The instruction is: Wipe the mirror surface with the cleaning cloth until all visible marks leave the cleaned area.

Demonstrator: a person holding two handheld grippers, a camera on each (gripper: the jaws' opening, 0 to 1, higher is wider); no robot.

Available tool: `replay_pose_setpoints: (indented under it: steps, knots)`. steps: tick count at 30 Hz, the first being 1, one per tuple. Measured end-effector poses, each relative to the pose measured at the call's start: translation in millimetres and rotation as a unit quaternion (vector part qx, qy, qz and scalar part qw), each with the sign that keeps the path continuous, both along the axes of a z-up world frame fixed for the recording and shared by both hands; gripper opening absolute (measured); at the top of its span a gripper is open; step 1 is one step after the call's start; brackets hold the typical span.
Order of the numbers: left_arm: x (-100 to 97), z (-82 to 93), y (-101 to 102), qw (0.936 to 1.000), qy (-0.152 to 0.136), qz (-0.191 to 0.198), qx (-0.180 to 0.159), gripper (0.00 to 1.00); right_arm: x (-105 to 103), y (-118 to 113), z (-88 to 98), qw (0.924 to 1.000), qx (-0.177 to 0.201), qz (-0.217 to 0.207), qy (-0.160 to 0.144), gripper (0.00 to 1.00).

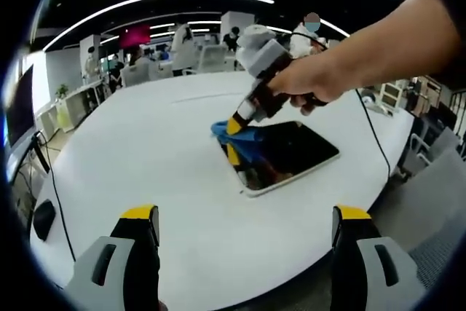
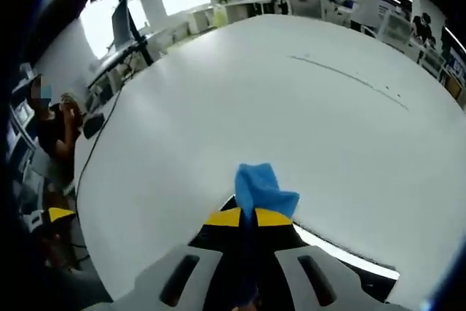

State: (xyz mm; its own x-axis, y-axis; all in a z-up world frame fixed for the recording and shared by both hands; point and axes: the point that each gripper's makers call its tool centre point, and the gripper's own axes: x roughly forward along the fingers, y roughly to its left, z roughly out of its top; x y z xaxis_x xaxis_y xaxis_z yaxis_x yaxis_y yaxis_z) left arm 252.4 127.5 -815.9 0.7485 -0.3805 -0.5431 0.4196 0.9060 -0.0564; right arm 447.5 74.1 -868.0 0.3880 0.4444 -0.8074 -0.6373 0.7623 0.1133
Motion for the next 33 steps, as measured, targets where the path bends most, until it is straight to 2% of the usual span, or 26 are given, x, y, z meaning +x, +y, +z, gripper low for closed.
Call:
replay_pose_setpoints:
  steps: [2, 10, 13, 15, 20, 25, 29, 33]
  knots:
    - [-0.6, -0.8, 0, 1.0000, 0.002, -0.002, 0.003, 0.99, -5, 6, 1.3, 1.0000, 0.002, 0.002, -0.002, 0.00]
    - [-0.6, -0.1, 2, 1.0000, 0.002, 0.003, 0.003, 0.99, -7, 5, 1.9, 0.9990, -0.031, 0.023, -0.020, 0.00]
    - [-0.5, -0.2, 1, 1.0000, 0.003, -0.001, 0.004, 0.99, -10, 3, 2.5, 0.9994, -0.028, 0.017, -0.013, 0.00]
    - [-0.5, -0.2, 0, 1.0000, 0.003, -0.003, 0.005, 0.99, -18, 3, 5.8, 0.9995, -0.026, 0.016, -0.006, 0.00]
    - [-1.1, -0.5, -1, 1.0000, 0.004, -0.006, 0.004, 0.99, -28, 5, 3.7, 0.9993, -0.023, 0.029, 0.000, 0.00]
    - [-0.6, -0.2, -1, 1.0000, 0.005, -0.006, 0.001, 0.99, -42, 8, 1.5, 0.9994, -0.010, 0.029, 0.013, 0.00]
    - [-0.2, 1.1, -2, 1.0000, 0.004, -0.004, -0.003, 0.99, -45, 10, -6.3, 0.9994, 0.003, 0.025, 0.023, 0.00]
    - [-0.3, 0.8, -3, 1.0000, 0.006, -0.006, -0.005, 0.99, -56, 10, -3.9, 0.9993, 0.010, 0.020, 0.030, 0.00]
